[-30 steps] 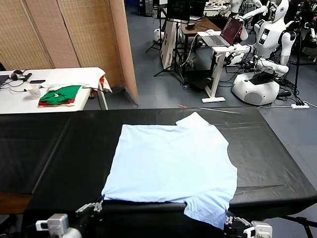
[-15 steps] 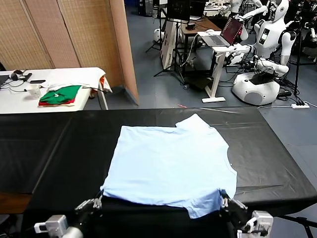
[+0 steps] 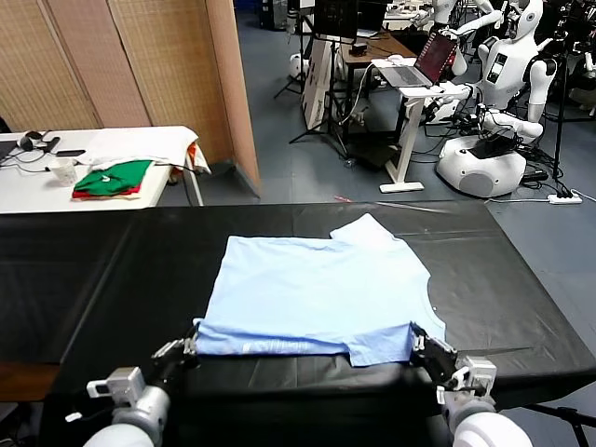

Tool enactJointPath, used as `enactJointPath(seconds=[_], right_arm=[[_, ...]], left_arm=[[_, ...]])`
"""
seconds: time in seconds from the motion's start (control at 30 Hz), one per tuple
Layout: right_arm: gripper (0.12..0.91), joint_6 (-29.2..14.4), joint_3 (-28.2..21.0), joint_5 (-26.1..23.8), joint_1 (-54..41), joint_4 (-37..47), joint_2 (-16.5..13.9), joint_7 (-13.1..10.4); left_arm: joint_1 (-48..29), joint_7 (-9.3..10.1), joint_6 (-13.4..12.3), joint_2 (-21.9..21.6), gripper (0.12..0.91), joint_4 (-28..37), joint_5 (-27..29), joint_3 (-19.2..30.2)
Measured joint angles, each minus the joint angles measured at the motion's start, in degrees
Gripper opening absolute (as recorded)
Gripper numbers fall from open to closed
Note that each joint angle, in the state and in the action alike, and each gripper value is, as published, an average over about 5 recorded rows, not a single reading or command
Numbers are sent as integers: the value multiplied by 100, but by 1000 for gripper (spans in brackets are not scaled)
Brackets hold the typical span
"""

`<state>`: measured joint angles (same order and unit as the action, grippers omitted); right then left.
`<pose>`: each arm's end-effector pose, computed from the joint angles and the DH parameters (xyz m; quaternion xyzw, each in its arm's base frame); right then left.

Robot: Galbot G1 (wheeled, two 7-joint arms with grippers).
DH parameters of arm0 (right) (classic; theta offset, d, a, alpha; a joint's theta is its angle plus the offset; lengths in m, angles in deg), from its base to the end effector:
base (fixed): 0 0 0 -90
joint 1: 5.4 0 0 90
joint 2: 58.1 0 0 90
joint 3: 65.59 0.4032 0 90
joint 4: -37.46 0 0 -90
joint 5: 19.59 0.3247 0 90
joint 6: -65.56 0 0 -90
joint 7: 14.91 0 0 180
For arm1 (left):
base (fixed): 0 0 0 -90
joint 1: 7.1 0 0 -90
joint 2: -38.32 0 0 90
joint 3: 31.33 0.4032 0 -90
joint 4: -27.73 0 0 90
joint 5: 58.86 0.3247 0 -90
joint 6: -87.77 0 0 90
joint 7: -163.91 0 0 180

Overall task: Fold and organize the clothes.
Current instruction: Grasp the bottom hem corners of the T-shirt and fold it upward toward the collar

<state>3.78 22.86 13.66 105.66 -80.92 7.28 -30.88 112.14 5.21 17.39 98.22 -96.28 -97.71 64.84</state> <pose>0.1840 -0.0967 -0.3168 -0.0008 -0.9745 -0.0376 0.2211 0.1328 0.0861 -0.3106 -0.0200 -0.9738 0.0667 0.2167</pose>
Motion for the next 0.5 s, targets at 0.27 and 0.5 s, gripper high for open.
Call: enactJointPath(seconds=[0.27,0.5], right_arm=[[142,26,-182,-59,-405,273,-24,7],[142,-9,-352,-153,-674,486,-1,-16]], left_arm=[[-486,28,27,-127,146,290,127,395],[-806,34,2,-208,146,534,183,538]])
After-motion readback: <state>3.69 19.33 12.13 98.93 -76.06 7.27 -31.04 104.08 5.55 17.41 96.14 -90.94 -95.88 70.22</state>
